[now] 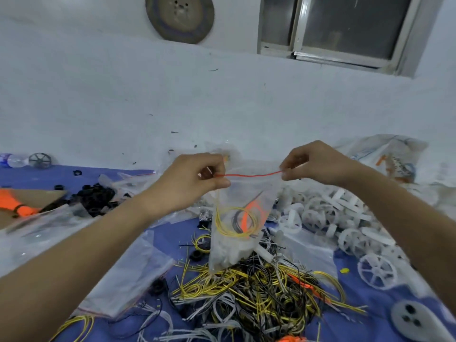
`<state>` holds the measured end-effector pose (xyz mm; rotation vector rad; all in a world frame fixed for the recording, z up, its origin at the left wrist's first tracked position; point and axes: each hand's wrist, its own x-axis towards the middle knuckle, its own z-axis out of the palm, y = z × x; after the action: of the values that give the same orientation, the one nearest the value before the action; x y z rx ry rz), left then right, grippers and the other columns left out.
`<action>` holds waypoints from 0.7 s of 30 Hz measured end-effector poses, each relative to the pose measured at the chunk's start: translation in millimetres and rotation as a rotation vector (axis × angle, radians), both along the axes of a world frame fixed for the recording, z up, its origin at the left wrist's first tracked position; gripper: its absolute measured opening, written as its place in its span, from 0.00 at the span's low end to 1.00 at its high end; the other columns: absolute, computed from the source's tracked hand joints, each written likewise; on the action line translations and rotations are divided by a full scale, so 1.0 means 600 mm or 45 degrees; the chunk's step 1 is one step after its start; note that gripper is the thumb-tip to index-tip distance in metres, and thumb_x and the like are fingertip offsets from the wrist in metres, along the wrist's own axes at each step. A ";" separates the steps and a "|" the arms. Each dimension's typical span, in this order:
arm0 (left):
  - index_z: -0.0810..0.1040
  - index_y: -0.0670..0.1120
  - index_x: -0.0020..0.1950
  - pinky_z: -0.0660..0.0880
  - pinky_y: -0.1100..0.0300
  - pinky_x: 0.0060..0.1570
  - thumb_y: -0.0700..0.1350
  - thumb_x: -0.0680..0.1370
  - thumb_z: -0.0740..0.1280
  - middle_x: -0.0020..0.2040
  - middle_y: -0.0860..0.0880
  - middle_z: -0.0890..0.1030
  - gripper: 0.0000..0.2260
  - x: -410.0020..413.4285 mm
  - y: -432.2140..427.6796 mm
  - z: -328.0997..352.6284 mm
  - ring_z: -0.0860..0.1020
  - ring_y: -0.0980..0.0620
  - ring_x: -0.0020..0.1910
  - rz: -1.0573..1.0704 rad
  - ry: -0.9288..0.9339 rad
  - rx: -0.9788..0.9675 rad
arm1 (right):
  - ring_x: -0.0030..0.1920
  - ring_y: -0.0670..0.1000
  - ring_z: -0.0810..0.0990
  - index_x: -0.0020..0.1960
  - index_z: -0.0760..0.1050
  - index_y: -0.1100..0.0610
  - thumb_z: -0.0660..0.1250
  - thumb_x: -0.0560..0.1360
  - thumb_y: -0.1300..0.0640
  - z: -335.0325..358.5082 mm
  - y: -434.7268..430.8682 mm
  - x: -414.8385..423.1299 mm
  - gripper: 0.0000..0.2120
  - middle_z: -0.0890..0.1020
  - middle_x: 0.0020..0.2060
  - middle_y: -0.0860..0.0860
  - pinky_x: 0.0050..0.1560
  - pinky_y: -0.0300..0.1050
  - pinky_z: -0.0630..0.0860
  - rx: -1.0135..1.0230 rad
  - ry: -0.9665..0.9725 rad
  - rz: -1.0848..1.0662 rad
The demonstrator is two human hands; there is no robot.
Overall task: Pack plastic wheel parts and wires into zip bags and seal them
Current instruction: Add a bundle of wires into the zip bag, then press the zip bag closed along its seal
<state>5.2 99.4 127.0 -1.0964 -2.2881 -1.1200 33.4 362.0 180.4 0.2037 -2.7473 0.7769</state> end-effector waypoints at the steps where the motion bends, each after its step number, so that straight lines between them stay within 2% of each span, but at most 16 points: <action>1: 0.73 0.44 0.37 0.69 0.69 0.37 0.42 0.73 0.72 0.35 0.51 0.75 0.10 0.009 0.007 -0.004 0.72 0.59 0.33 -0.029 -0.004 -0.030 | 0.49 0.45 0.80 0.46 0.80 0.58 0.77 0.66 0.59 0.000 -0.005 0.012 0.10 0.84 0.45 0.50 0.47 0.36 0.74 -0.061 0.004 0.075; 4: 0.74 0.46 0.37 0.67 0.71 0.37 0.42 0.72 0.73 0.36 0.51 0.76 0.08 0.036 0.019 -0.011 0.72 0.59 0.35 -0.091 0.093 -0.125 | 0.53 0.37 0.78 0.54 0.78 0.53 0.77 0.66 0.57 -0.008 -0.053 0.048 0.18 0.82 0.50 0.44 0.50 0.28 0.70 -0.045 -0.066 0.408; 6: 0.77 0.45 0.38 0.67 0.71 0.37 0.43 0.72 0.73 0.36 0.53 0.75 0.06 0.052 0.019 -0.013 0.73 0.59 0.37 -0.087 0.171 -0.158 | 0.55 0.39 0.76 0.59 0.76 0.48 0.76 0.67 0.55 -0.026 -0.088 0.059 0.21 0.81 0.52 0.44 0.56 0.31 0.69 0.133 -0.085 0.503; 7: 0.78 0.45 0.39 0.66 0.71 0.37 0.43 0.72 0.73 0.35 0.55 0.75 0.06 0.058 0.018 -0.014 0.73 0.59 0.38 -0.081 0.204 -0.175 | 0.56 0.42 0.74 0.58 0.76 0.45 0.76 0.67 0.53 -0.035 -0.100 0.061 0.21 0.79 0.53 0.45 0.58 0.35 0.68 0.217 -0.026 0.497; 9: 0.79 0.44 0.40 0.66 0.72 0.37 0.43 0.71 0.74 0.34 0.58 0.73 0.05 0.069 0.014 -0.018 0.73 0.61 0.37 -0.056 0.272 -0.199 | 0.55 0.46 0.69 0.54 0.79 0.46 0.76 0.67 0.53 -0.045 -0.114 0.062 0.16 0.73 0.52 0.49 0.57 0.37 0.64 0.300 0.123 0.475; 11: 0.81 0.43 0.43 0.68 0.71 0.37 0.42 0.71 0.74 0.35 0.57 0.75 0.04 0.076 0.011 -0.023 0.74 0.61 0.37 -0.030 0.273 -0.160 | 0.53 0.47 0.68 0.44 0.80 0.47 0.77 0.66 0.54 -0.048 -0.119 0.063 0.09 0.71 0.49 0.50 0.53 0.32 0.63 0.269 0.166 0.500; 13: 0.81 0.47 0.48 0.73 0.68 0.39 0.40 0.71 0.73 0.36 0.53 0.79 0.07 0.082 0.007 -0.028 0.77 0.58 0.37 -0.019 0.192 -0.067 | 0.50 0.45 0.70 0.40 0.80 0.48 0.77 0.66 0.56 -0.049 -0.117 0.061 0.07 0.74 0.47 0.50 0.51 0.30 0.64 0.211 0.157 0.504; 17: 0.72 0.63 0.56 0.75 0.68 0.42 0.40 0.71 0.74 0.35 0.53 0.81 0.23 0.088 0.003 -0.032 0.79 0.59 0.36 -0.033 0.156 0.040 | 0.43 0.37 0.76 0.38 0.83 0.51 0.77 0.65 0.57 -0.054 -0.115 0.059 0.05 0.80 0.37 0.42 0.47 0.27 0.67 0.022 0.058 0.532; 19: 0.69 0.66 0.58 0.74 0.70 0.43 0.40 0.71 0.74 0.34 0.54 0.80 0.26 0.089 0.005 -0.032 0.79 0.60 0.36 -0.056 0.149 0.031 | 0.43 0.36 0.77 0.38 0.83 0.51 0.77 0.65 0.59 -0.058 -0.118 0.057 0.05 0.81 0.37 0.41 0.48 0.28 0.68 -0.013 0.021 0.559; 21: 0.69 0.65 0.60 0.74 0.70 0.44 0.41 0.72 0.73 0.33 0.55 0.79 0.26 0.087 0.006 -0.031 0.79 0.60 0.36 -0.085 0.129 0.024 | 0.44 0.32 0.76 0.36 0.82 0.48 0.77 0.66 0.61 -0.060 -0.120 0.057 0.09 0.81 0.36 0.35 0.49 0.25 0.66 -0.046 -0.001 0.607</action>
<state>57.2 102.9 108.3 -1.2020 -2.1738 -1.0827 67.4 290.0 144.5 0.8724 -2.7096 0.9349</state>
